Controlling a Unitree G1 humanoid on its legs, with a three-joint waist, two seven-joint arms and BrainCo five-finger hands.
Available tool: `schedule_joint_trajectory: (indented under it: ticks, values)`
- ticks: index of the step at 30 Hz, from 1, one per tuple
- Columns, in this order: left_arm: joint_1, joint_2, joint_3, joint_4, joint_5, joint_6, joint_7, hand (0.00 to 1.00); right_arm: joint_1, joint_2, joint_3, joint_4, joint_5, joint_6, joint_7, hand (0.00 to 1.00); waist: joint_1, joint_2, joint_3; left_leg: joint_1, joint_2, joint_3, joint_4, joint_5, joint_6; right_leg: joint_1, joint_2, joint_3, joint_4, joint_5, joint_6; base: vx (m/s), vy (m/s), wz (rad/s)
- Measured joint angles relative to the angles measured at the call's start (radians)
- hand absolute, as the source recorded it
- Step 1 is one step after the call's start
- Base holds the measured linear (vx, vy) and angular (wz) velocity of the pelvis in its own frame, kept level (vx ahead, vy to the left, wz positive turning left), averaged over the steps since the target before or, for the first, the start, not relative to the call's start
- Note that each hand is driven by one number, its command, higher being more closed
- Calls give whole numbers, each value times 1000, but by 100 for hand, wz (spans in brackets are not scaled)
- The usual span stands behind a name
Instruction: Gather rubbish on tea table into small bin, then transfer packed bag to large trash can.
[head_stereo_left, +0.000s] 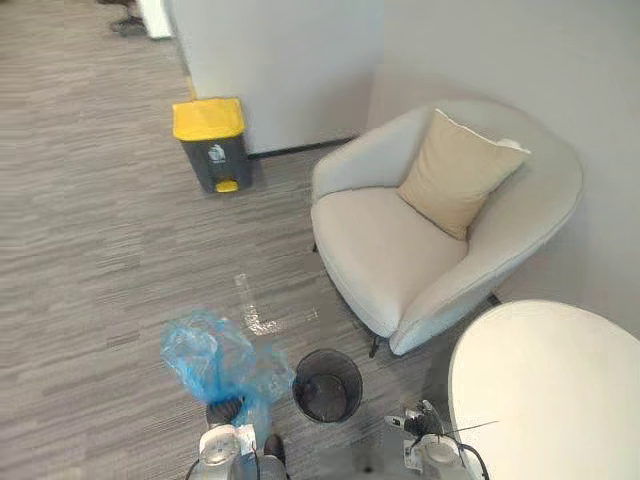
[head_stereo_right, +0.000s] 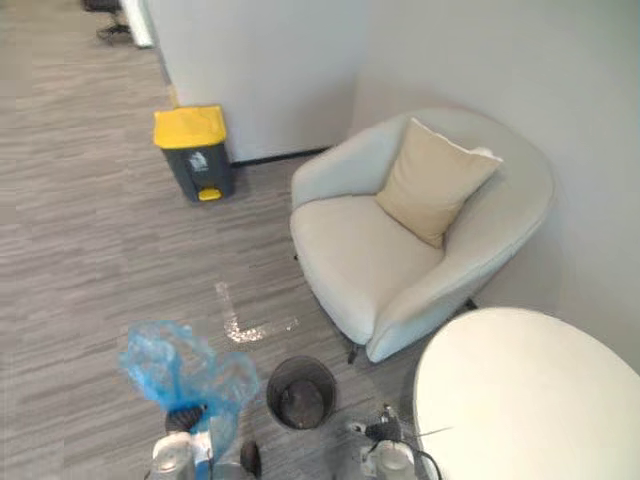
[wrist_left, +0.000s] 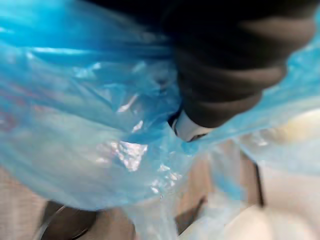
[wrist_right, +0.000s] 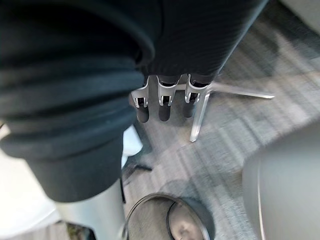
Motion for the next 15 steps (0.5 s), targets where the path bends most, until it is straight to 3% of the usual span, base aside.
schedule_joint_trajectory:
  ticks: [3,4,5,7,8,9,11,12,13,14,15]
  values:
    - [11,-24,-10,2,-11,0,3,100,-41,-15,0,-15,12,-3,-7,0,39,45,-4,-51,37,2,11,27,-26,38,44,-24,-160,-13,-22,-133,-145,-9]
    - [7,-37,-33,16,-18,1,6,100,-47,-23,0,-29,34,-2,-11,0,36,81,7,-72,50,-22,6,51,-31,41,58,-54,-186,-7,-50,-254,-121,46]
    - [7,-37,-64,16,-19,1,5,100,-37,-25,1,-37,38,-1,-18,0,26,101,10,-80,55,-53,-12,78,-38,36,68,-85,-178,-6,-54,-270,-122,61]
    - [10,-40,-71,16,-21,1,4,100,-14,-25,6,-37,39,3,-25,0,25,117,8,-80,55,-78,-56,96,-38,13,72,-124,-151,-15,-70,-232,-92,55]
    - [17,-42,-70,17,-26,2,2,100,-10,-25,4,-36,38,10,-28,0,18,126,1,-85,54,-73,-88,58,-47,8,67,-153,-158,-7,-85,-205,-59,57]
    - [18,-42,-70,17,-26,3,1,100,-10,-16,1,-36,38,11,-30,0,15,110,6,-83,50,-57,-94,35,-42,7,54,-163,-171,2,-94,-173,5,60]
    - [12,-36,-84,16,-26,3,-8,100,-5,-12,-4,-38,40,10,-40,0,12,73,22,-113,34,32,144,12,2,6,-16,-217,-180,26,-89,-157,22,67]
    - [13,-37,-89,16,-26,3,-10,100,2,-13,-4,-38,40,10,-42,0,9,72,21,-114,36,43,205,-16,-2,6,-25,-232,-181,29,-85,-117,2,77]
    - [11,-38,-92,15,-25,2,-11,100,8,-13,-4,-38,40,10,-43,0,1,74,18,-111,39,52,264,-80,3,8,-38,-257,-184,33,-78,-109,139,94]
    - [2,-37,-91,15,-25,2,-13,100,14,-9,-10,-38,40,10,-42,0,-9,82,15,-95,53,64,302,-171,-17,11,-47,-297,-194,49,-62,-67,189,94]
    - [-1,-37,-91,15,-24,2,-15,100,21,-4,-22,-38,40,10,-43,0,-10,85,13,-91,65,84,301,-203,-16,9,-50,-313,-194,55,-54,-38,224,79]
